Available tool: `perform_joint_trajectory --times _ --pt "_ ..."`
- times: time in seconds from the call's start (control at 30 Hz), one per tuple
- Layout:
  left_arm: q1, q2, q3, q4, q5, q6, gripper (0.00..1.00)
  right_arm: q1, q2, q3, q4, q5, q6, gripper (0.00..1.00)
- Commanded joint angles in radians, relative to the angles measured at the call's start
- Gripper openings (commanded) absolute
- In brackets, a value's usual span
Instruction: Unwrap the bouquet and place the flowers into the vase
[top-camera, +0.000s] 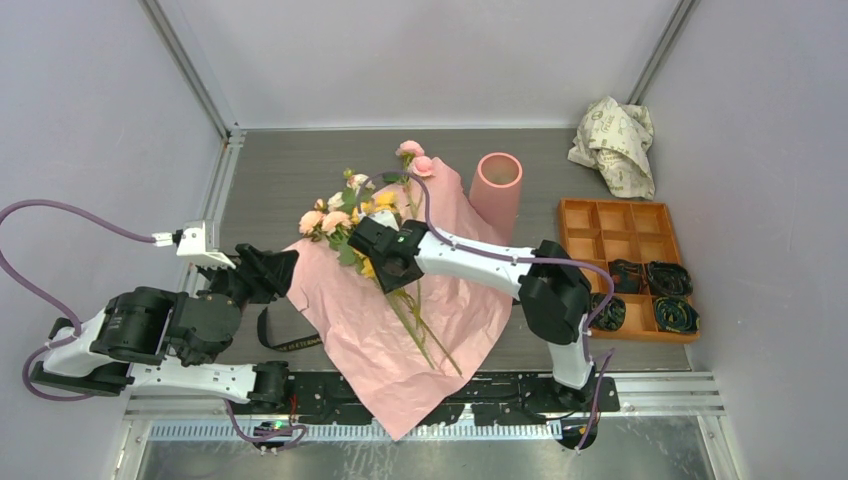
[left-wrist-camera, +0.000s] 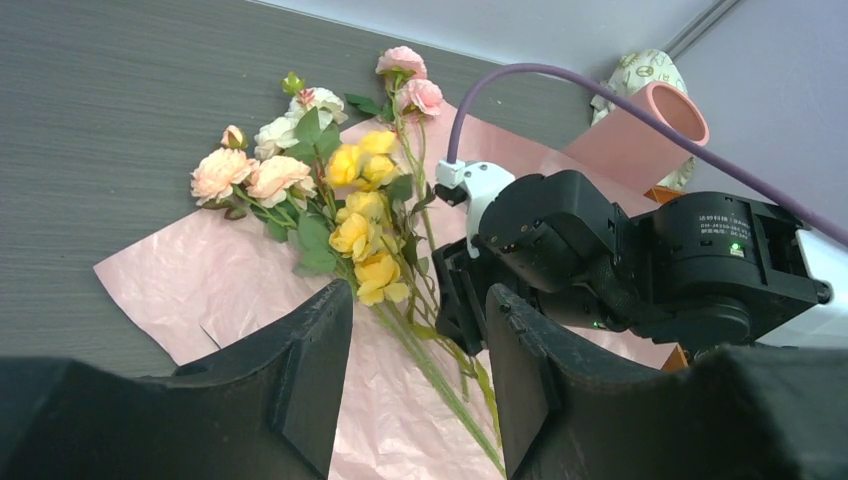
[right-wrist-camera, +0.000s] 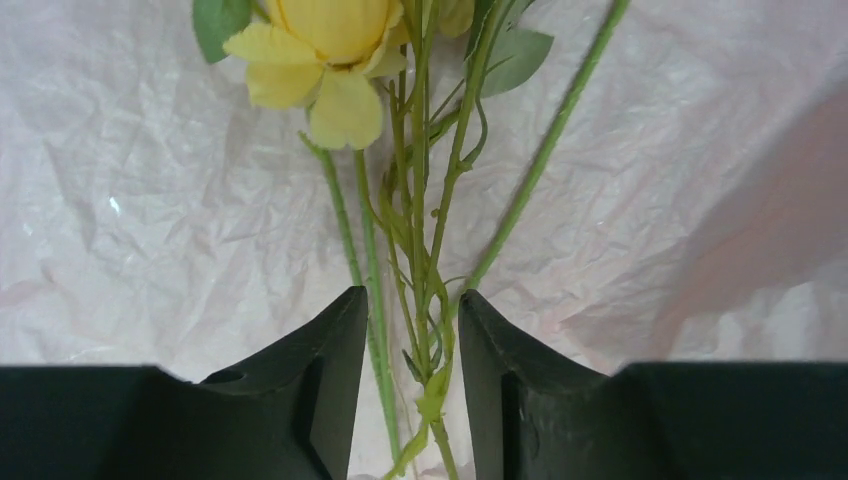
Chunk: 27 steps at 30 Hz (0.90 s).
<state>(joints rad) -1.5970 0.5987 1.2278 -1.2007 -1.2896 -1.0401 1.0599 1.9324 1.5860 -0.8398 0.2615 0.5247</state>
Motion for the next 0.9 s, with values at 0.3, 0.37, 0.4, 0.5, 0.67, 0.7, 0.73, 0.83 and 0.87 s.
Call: perform_joint_trajectory --times 0.3,0.37,0.4,0.5,0.67,0.7,0.73,0.83,0.87 --pt "-0.003 -0.003 0.003 0.033 -0.028 -0.011 0.53 -0.218 0.058 0.219 -0.047 0.097 0.015 0.39" --pt "-0.003 -0.005 0.003 0.029 -0.033 -0.013 0.53 -0.253 0.098 0.268 -0.035 0.092 0.014 0.37" --pt "-0.004 -0.005 0.001 0.028 -0.035 -0.014 0.53 -0.268 0.122 0.286 -0.026 0.086 0.012 0.36" --pt "-0.004 -0.006 0.003 0.019 -0.04 -0.016 0.53 -0.307 0.232 0.379 -0.051 0.069 0.009 0.33" --pt "-0.003 -0.011 0.017 0.007 -0.038 -0.016 0.53 -0.332 0.356 0.469 -0.065 0.074 -0.01 0.3" --pt "-0.003 -0.009 0.023 0.001 -0.036 -0.016 0.53 -0.339 0.375 0.482 -0.066 0.076 -0.012 0.3" --pt "-0.003 -0.008 0.026 -0.004 -0.035 -0.019 0.53 -0.343 0.39 0.495 -0.066 0.074 -0.012 0.29" --pt "-0.003 -0.005 0.026 -0.01 -0.034 -0.024 0.53 -0.359 0.427 0.532 -0.067 0.065 -0.007 0.29" --pt "-0.003 -0.005 0.022 -0.011 -0.034 -0.028 0.53 -0.361 0.434 0.538 -0.067 0.063 -0.006 0.29"
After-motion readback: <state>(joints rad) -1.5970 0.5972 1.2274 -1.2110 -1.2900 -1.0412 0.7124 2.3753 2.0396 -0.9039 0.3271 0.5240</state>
